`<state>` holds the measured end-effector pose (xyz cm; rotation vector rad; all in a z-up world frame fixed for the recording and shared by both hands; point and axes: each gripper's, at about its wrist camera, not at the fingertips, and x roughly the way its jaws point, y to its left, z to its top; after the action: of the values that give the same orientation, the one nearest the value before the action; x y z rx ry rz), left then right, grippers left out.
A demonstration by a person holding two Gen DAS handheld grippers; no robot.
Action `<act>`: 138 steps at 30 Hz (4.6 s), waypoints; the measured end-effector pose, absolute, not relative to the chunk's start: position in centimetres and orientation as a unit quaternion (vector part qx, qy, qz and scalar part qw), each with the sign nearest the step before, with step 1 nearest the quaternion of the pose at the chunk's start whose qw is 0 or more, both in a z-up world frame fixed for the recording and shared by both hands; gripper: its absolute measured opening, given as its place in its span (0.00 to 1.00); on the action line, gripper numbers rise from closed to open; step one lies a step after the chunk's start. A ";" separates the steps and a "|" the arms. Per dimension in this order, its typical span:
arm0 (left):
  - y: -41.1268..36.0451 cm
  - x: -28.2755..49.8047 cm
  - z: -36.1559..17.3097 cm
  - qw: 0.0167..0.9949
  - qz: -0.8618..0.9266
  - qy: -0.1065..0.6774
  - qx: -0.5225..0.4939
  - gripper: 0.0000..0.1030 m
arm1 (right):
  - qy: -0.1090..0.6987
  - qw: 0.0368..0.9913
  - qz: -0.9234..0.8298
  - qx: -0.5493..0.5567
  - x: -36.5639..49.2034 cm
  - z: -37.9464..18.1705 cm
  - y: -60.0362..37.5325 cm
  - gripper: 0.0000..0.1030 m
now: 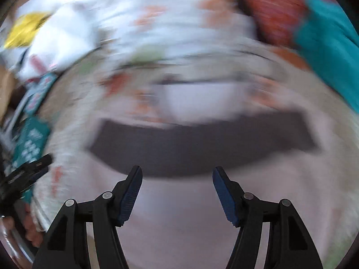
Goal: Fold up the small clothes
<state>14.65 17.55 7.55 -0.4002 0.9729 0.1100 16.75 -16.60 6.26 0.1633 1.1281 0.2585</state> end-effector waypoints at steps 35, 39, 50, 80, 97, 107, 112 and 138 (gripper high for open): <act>14.7 14.3 5.6 0.858 0.076 0.498 -0.101 0.61 | 0.535 0.816 0.006 0.216 4.5 5.9 -37.5 0.27; 18.1 13.9 6.8 0.860 0.129 0.480 -0.117 0.62 | 0.523 0.834 0.042 0.173 5.5 7.4 -33.9 0.42; 23.6 15.3 5.4 0.830 0.154 0.493 -0.213 0.62 | 0.538 0.813 0.220 0.018 6.3 5.6 -14.0 0.48; 15.8 26.4 1.5 0.841 -0.104 0.506 -0.161 0.61 | 0.383 0.849 0.283 -0.228 4.4 1.7 4.7 0.54; 2.8 24.0 10.8 0.871 -0.120 0.467 -0.096 0.12 | 0.394 0.884 0.250 -0.017 6.7 9.0 -9.3 0.08; -21.5 22.0 10.3 0.833 -0.240 0.496 0.054 0.15 | 0.432 0.886 0.097 0.137 3.5 7.1 -29.2 0.08; -20.9 19.5 10.8 0.831 -0.240 0.501 0.032 0.25 | 0.462 0.859 0.094 0.201 4.3 4.2 -32.5 0.15; -2.4 15.6 6.1 0.867 -0.144 0.469 -0.092 0.60 | 0.492 0.832 0.039 0.255 23.5 3.6 -38.1 0.49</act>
<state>15.57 -2.41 6.07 -0.1935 0.9814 -0.3015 23.45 -38.14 3.59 0.5397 1.0425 0.0819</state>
